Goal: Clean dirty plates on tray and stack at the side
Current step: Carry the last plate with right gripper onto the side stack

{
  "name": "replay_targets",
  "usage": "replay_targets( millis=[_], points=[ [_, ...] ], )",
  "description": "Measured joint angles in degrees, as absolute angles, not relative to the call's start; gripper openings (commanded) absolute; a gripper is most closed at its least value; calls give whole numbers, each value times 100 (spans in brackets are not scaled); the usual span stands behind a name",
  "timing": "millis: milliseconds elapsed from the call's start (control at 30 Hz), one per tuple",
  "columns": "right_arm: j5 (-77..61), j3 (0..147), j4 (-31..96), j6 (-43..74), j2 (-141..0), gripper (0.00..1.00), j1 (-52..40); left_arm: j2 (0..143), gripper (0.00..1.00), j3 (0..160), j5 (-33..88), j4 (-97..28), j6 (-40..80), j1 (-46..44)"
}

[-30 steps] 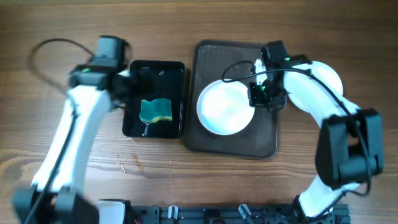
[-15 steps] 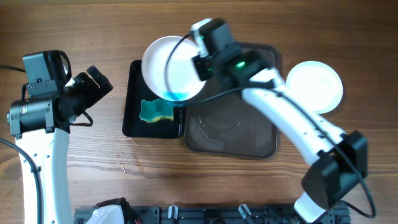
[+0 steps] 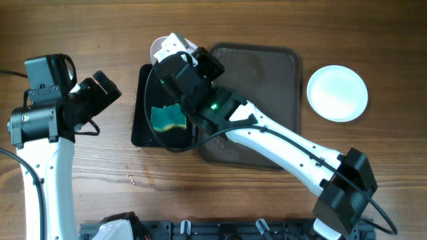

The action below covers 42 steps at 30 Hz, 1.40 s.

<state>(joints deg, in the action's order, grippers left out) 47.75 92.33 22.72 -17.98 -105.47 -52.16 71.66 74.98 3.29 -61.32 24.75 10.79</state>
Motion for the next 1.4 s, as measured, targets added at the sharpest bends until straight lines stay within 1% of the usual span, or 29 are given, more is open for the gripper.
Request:
replay_targets(
  millis=[433,900,967,1000,1033,1133,1233,1300,1367,1400],
  points=[
    [5701,9233,1444,-3312,-10547,4,-5800,7166,100,7498,329,-6132,2475,1079],
    [5752,9233,1269,-3420,-10547,4,-5808,7166,100,7498,329,-6130,2475,1079],
    [5745,9233,1273,-3159,-10547,4,-5787,7166,100,7498,329,-6130,2475,1079],
    [5610,9244,1535,-2620,-10547,4,-5695,7166,100,7498,329,-6130,2475,1079],
    [5419,9255,1774,-2239,-10547,4,-5577,7166,100,7498,329,-6130,2475,1079],
    [3664,9284,2893,-467,-10560,4,-4630,7166,100,7498,329,-6130,2475,1079],
    [637,9284,3000,847,-10593,4,-3190,7166,100,7498,329,-6128,2475,1081],
    [-1129,9284,2995,1673,-10591,4,-2130,7166,100,7498,329,-6132,2475,1079],
    [-2071,9284,3428,2191,-10580,4,-1334,7166,100,7498,329,-6134,2475,1079],
    [-2200,9290,3741,2316,-10569,4,-1050,7166,100,7498,329,-6132,2475,1079]
  ],
)
